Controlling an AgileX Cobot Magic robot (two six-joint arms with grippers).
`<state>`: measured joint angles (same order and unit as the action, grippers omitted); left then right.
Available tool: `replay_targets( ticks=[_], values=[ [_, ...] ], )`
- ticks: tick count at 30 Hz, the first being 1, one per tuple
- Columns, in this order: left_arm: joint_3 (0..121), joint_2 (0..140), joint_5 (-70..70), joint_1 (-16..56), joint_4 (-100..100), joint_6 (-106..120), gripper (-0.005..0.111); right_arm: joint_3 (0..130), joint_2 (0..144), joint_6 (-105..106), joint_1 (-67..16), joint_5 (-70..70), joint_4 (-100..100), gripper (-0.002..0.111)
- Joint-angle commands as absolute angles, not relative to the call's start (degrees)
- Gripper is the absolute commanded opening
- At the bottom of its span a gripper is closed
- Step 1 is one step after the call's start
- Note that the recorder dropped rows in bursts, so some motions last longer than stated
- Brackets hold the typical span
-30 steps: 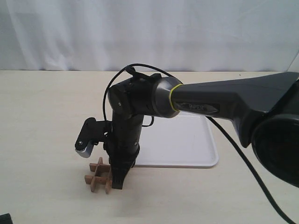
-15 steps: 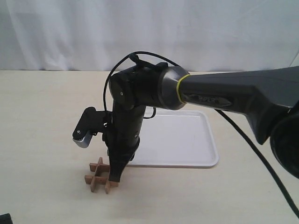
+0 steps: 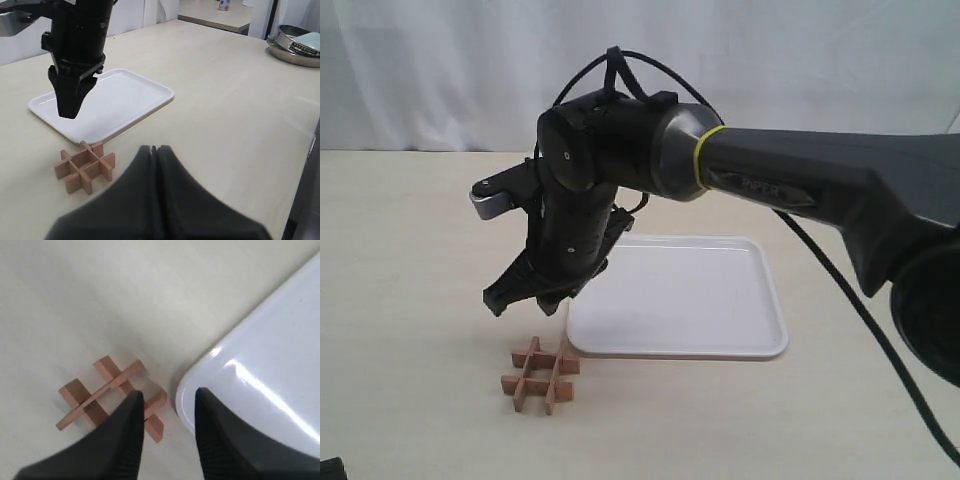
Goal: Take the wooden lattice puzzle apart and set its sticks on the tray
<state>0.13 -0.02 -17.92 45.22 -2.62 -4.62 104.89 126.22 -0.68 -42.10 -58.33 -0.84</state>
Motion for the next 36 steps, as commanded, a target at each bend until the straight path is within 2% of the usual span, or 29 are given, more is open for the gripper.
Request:
replay_targets(
  ticks=[1,19,23,29,36],
  values=[
    [0.00,0.00,-17.68,45.38,-2.41,-4.79,0.000,106.00,128.22,-11.03,-42.04,-61.09,-0.52,0.034],
    [0.00,0.00,-17.68,45.38,-2.41,-4.79,0.000,106.00,132.79,-30.49,-42.14,-57.48,-0.46,0.034],
    [0.00,0.00,-17.68,45.38,-2.41,-4.79,0.000,105.90,133.16,-34.66,-42.14,-58.76,0.00,0.028],
    [0.00,0.00,-17.68,45.38,-2.41,-4.79,0.000,105.90,133.22,-38.58,-42.14,-58.76,0.00,0.027],
    [0.00,0.00,-17.68,45.38,-2.41,-4.79,0.000,105.90,133.22,-40.86,-42.14,-58.54,-0.45,0.012]
  ],
)
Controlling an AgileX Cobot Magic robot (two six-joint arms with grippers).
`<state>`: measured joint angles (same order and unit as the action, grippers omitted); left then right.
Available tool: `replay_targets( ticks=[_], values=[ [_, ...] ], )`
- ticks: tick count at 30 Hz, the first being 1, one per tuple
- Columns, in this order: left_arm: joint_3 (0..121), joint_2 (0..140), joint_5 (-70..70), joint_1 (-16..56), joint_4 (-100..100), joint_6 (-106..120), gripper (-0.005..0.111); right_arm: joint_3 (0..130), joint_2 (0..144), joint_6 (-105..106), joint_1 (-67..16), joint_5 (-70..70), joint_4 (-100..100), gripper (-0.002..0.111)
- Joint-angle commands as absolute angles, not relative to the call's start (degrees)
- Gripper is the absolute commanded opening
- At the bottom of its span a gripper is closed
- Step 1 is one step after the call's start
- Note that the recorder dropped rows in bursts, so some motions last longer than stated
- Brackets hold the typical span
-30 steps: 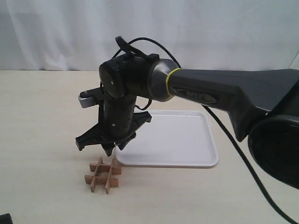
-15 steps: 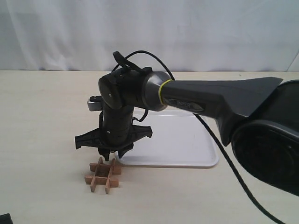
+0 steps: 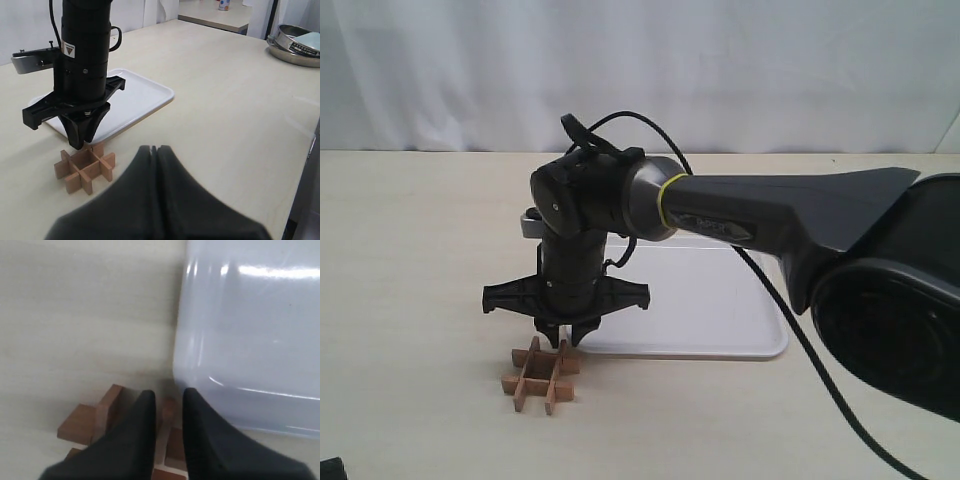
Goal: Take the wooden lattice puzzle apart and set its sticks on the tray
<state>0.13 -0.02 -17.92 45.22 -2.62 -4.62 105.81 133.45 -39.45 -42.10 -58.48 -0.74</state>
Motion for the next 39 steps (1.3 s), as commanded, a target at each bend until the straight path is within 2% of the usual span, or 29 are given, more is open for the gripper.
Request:
replay_targets(
  ticks=[1,39],
  values=[
    [0.00,0.00,-17.68,45.38,-2.41,-4.79,0.000,105.90,133.22,-41.27,-42.14,-58.54,-0.45,0.010],
    [0.00,0.00,-17.68,45.38,-2.41,-4.79,0.000,105.90,129.17,-42.46,-42.14,-63.69,-1.09,0.008]
  ],
)
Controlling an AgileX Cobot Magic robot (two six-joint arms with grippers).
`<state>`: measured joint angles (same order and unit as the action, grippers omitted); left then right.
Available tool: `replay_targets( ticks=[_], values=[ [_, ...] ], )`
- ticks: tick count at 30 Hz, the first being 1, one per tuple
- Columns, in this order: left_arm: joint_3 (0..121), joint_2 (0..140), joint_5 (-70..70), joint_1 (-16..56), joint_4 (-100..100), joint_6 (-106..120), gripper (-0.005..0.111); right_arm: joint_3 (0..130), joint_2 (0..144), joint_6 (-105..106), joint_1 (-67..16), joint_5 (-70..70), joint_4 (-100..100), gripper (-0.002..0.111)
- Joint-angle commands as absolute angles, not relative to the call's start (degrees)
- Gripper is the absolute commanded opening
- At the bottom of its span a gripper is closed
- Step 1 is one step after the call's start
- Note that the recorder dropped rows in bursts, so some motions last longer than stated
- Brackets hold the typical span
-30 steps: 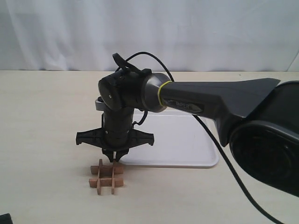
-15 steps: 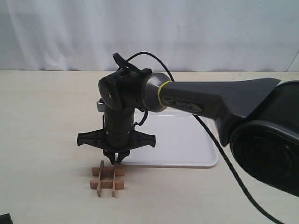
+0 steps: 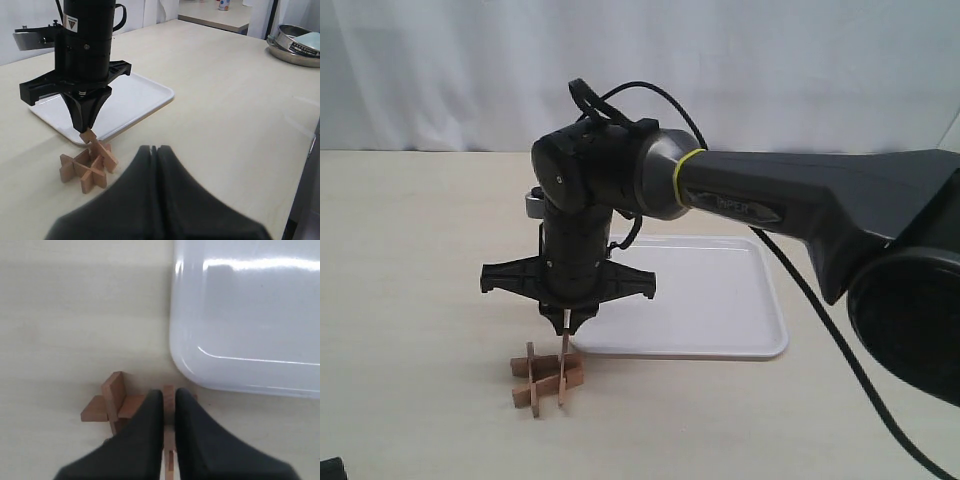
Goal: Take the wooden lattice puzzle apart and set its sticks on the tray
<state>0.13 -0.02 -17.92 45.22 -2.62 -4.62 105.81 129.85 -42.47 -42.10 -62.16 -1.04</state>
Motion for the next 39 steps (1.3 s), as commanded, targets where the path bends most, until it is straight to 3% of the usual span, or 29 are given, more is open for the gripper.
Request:
replay_targets(
  ticks=[1,27,39],
  values=[
    [0.00,0.00,-17.68,45.38,-2.41,-4.79,0.000,105.90,129.17,-42.23,-42.14,-63.96,-1.09,0.008],
    [0.00,0.00,-17.68,45.38,-2.41,-4.79,0.000,105.90,122.58,-36.69,-42.14,-69.96,-1.49,0.008],
    [0.00,0.00,-17.68,45.38,-2.41,-4.79,0.000,105.90,116.88,-36.88,-41.45,-69.96,14.27,0.005]
  ],
)
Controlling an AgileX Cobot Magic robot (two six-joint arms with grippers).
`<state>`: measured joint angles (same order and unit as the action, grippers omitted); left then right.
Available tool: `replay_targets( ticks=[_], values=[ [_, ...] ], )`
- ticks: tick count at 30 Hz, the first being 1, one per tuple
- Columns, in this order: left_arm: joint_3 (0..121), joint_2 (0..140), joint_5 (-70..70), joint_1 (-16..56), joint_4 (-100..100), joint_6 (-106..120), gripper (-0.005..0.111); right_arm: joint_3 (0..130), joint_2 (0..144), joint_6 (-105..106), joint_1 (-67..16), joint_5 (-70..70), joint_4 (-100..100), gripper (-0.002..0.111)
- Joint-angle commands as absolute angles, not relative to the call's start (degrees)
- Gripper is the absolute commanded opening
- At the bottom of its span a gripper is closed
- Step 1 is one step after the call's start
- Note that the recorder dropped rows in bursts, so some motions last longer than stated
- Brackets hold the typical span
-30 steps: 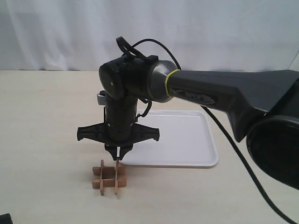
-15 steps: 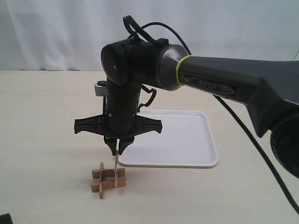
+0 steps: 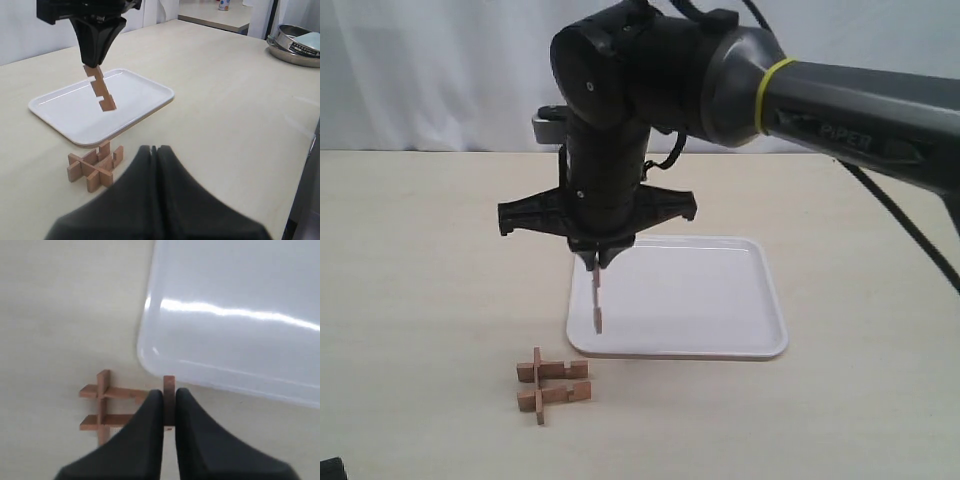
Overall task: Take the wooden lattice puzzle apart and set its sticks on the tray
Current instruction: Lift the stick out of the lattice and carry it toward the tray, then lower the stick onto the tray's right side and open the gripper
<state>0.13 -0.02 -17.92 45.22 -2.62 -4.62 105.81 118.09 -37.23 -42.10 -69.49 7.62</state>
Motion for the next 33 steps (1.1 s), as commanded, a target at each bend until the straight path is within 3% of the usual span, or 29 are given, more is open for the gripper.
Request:
replay_targets(
  ticks=[1,10,19,33],
  values=[
    [0.00,0.00,-17.68,45.38,-2.41,-4.79,0.000,105.90,116.88,-36.49,-40.81,-69.96,14.85,0.004],
    [0.00,0.00,-17.68,45.38,-2.41,-4.79,0.000,105.63,117.11,-24.06,-30.50,-69.96,14.71,0.004],
    [0.00,0.00,-17.68,45.38,-2.41,-4.79,0.000,103.96,117.21,-8.39,-16.43,-69.96,-0.53,0.004],
    [0.00,0.00,-17.68,45.38,-2.41,-4.79,0.000,97.28,123.95,-2.58,-14.74,-69.79,-0.43,0.004]
  ],
)
